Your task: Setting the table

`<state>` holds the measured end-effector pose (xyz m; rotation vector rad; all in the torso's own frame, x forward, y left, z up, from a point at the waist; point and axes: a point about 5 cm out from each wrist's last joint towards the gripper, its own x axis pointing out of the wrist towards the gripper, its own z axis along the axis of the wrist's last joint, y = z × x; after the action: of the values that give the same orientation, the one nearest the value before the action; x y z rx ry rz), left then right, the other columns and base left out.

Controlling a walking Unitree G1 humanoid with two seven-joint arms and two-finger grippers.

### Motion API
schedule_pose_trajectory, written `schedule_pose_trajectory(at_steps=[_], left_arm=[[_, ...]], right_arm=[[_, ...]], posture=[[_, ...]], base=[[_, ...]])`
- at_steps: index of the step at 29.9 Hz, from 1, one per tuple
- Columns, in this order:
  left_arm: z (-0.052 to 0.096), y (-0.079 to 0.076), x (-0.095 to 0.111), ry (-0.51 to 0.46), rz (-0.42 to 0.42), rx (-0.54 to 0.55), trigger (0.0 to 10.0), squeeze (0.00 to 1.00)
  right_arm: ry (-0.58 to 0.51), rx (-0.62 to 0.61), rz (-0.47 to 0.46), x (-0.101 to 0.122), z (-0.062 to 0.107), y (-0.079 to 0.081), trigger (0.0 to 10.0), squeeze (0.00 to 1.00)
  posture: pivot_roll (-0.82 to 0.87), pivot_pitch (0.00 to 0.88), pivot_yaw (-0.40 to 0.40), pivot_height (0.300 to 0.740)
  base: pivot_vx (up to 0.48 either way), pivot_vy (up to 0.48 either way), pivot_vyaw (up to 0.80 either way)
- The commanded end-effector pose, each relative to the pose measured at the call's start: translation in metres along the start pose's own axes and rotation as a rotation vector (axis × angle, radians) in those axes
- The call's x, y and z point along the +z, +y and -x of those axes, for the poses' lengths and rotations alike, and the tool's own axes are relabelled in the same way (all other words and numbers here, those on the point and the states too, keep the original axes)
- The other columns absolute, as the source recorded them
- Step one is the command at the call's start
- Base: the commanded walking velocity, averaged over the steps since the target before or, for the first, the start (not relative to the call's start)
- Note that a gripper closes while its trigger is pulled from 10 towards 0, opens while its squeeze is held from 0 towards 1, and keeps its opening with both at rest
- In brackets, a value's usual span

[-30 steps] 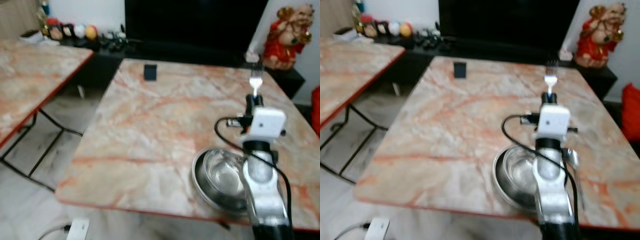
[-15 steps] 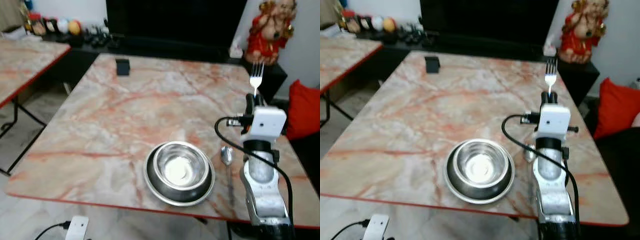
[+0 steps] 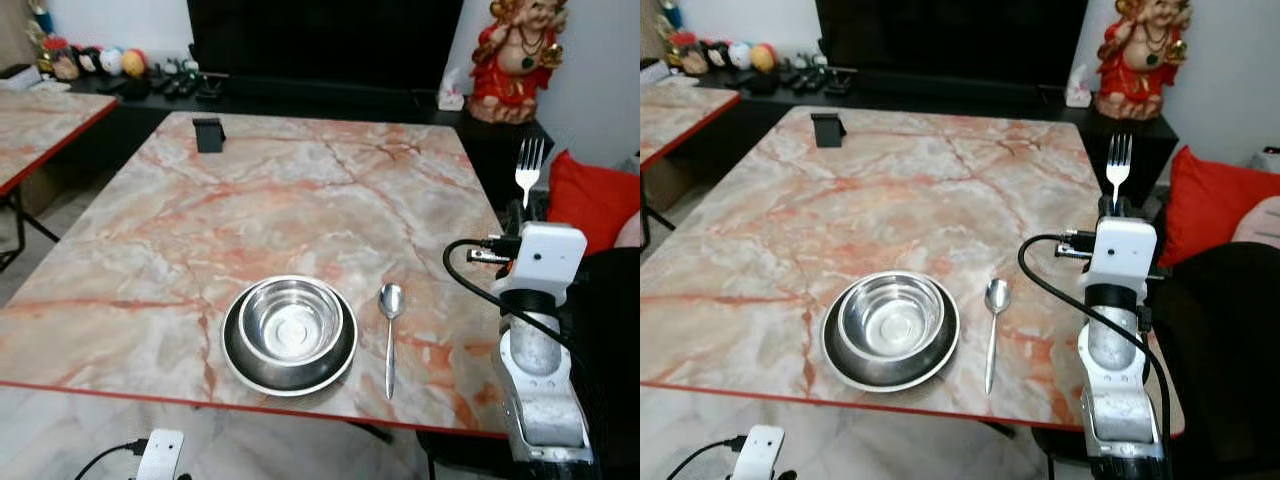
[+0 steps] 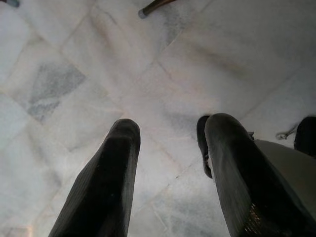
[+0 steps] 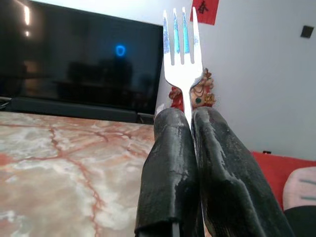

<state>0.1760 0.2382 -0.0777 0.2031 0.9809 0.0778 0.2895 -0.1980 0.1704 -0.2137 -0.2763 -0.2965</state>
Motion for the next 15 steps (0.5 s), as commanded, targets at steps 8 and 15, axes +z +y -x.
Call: schedule_pose_trajectory(at_steps=[8, 15], left_arm=[[0.0002, 0.0023, -0.0007, 0.007, 0.02, 0.001, 10.0, 0.0], [0.0001, 0.0021, -0.0001, 0.004, 0.003, -0.003, 10.0, 0.0]], right_arm=[[0.005, -0.042, -0.017, 0.0045, -0.0017, -0.0074, 10.0, 0.0], [0.004, -0.038, -0.026, 0.0072, -0.0051, -0.003, 10.0, 0.0]], posture=[[0.02, 0.0, -0.032, 0.728], [0.02, 0.0, -0.033, 0.728]], base=[[0.0, 0.337, 0.0], [0.0, 0.154, 0.0]])
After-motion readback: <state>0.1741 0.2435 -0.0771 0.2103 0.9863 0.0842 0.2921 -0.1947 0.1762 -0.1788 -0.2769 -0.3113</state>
